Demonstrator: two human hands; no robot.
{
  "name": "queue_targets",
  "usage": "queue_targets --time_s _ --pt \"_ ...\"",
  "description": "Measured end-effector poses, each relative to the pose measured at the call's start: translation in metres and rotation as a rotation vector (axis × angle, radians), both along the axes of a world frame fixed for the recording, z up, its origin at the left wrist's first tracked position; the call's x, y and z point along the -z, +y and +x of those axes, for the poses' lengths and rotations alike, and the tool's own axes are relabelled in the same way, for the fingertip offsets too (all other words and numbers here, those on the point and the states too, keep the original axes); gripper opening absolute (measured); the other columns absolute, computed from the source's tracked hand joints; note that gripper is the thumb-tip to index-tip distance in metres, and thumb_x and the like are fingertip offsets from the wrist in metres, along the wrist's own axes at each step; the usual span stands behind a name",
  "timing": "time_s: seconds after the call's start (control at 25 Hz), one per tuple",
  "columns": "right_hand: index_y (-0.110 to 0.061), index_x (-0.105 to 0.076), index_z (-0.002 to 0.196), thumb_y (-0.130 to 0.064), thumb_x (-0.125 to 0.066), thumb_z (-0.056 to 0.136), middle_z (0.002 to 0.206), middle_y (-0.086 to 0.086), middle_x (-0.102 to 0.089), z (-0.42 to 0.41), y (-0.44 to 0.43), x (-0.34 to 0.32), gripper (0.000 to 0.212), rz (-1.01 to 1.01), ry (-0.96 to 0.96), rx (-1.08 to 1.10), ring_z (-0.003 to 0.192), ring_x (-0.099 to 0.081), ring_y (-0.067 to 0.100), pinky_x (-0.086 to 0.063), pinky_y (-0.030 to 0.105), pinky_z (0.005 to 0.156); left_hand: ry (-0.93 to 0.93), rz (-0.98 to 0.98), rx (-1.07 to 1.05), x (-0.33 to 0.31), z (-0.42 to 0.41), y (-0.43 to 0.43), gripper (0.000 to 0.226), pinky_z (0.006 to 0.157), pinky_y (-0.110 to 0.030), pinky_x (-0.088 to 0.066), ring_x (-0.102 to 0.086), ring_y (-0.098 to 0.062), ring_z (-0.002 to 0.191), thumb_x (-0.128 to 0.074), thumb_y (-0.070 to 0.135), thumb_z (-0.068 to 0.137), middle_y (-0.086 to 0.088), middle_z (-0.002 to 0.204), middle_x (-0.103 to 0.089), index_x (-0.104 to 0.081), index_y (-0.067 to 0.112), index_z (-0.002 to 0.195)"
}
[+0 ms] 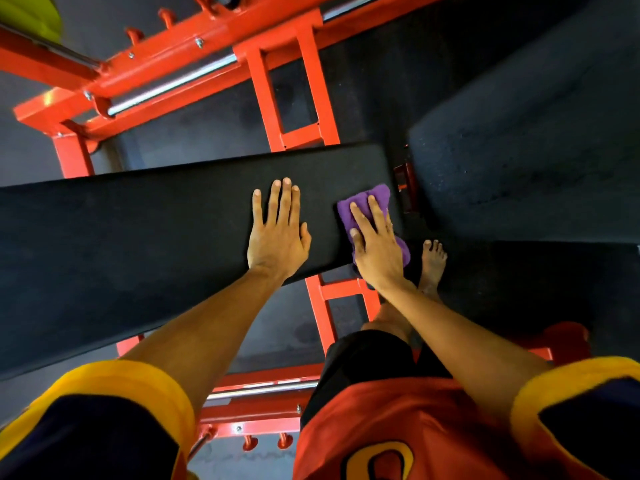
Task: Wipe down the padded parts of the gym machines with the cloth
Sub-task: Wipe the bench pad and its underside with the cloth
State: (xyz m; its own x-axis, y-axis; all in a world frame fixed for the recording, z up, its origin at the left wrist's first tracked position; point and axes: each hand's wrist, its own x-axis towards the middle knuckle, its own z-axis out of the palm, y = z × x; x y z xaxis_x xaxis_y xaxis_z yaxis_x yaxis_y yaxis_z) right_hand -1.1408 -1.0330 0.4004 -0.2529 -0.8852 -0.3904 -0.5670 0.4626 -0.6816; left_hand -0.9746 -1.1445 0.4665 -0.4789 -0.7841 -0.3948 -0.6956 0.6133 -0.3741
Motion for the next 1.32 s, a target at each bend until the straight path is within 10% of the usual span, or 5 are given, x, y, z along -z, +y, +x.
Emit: queue_targets --time_s 0.4,0.56,0.84,1.04,1.32 --pt "-0.031 -0.023 0.162 -0.048 -0.039 0.108 0.172 0.005 -0.010 -0.035 -0.019 0.041 0.060 0.152 -0.069 0.421 0.147 -0.037 0.036 -0.047 0.052 0.108 0.001 0.058 -0.010 0.001 -0.008 -0.014 0.074 0.124 -0.058 -0.007 -0.016 -0.030 0.155 -0.034 0.044 0.099 -0.016 0.167 -0.019 -0.018 0.005 0.160" --pt "-0.024 -0.039 0.157 -0.031 -0.054 0.105 0.170 0.004 -0.020 0.005 -0.017 0.021 0.055 -0.037 0.035 0.250 0.148 -0.038 0.034 -0.048 0.032 0.103 0.058 0.087 0.008 0.007 -0.022 -0.027 0.068 0.126 -0.054 -0.010 -0.018 -0.030 0.155 -0.039 0.038 0.100 -0.017 0.165 -0.024 -0.027 0.003 0.157" --pt "-0.032 -0.032 0.159 -0.035 -0.044 0.108 0.171 0.001 -0.013 -0.047 -0.119 0.041 0.053 -0.028 -0.009 0.098 0.154 -0.023 0.035 -0.041 0.044 0.113 0.189 0.155 -0.055 0.047 -0.088 -0.074 0.062 0.127 -0.049 -0.006 -0.022 -0.027 0.154 -0.036 0.032 0.103 -0.013 0.164 -0.030 -0.027 0.004 0.158" --pt "-0.029 -0.024 0.162 -0.045 -0.037 0.109 0.171 0.007 -0.012 -0.040 -0.102 0.039 0.057 0.254 -0.052 0.527 0.154 -0.021 0.038 -0.029 0.054 0.121 0.230 0.092 -0.132 0.062 -0.095 -0.072 0.063 0.125 -0.052 -0.016 -0.030 -0.028 0.150 -0.021 0.036 0.101 -0.010 0.161 -0.038 -0.032 0.010 0.158" --pt "-0.025 -0.051 0.150 -0.036 -0.035 0.109 0.163 0.008 -0.035 -0.052 -0.148 0.046 0.046 -0.035 -0.029 0.033 0.154 -0.026 0.031 -0.012 0.042 0.128 0.226 0.106 -0.183 0.066 -0.096 -0.073 0.055 0.123 -0.050 -0.021 -0.034 -0.029 0.147 -0.029 0.035 0.104 -0.008 0.156 -0.044 -0.039 0.012 0.153"
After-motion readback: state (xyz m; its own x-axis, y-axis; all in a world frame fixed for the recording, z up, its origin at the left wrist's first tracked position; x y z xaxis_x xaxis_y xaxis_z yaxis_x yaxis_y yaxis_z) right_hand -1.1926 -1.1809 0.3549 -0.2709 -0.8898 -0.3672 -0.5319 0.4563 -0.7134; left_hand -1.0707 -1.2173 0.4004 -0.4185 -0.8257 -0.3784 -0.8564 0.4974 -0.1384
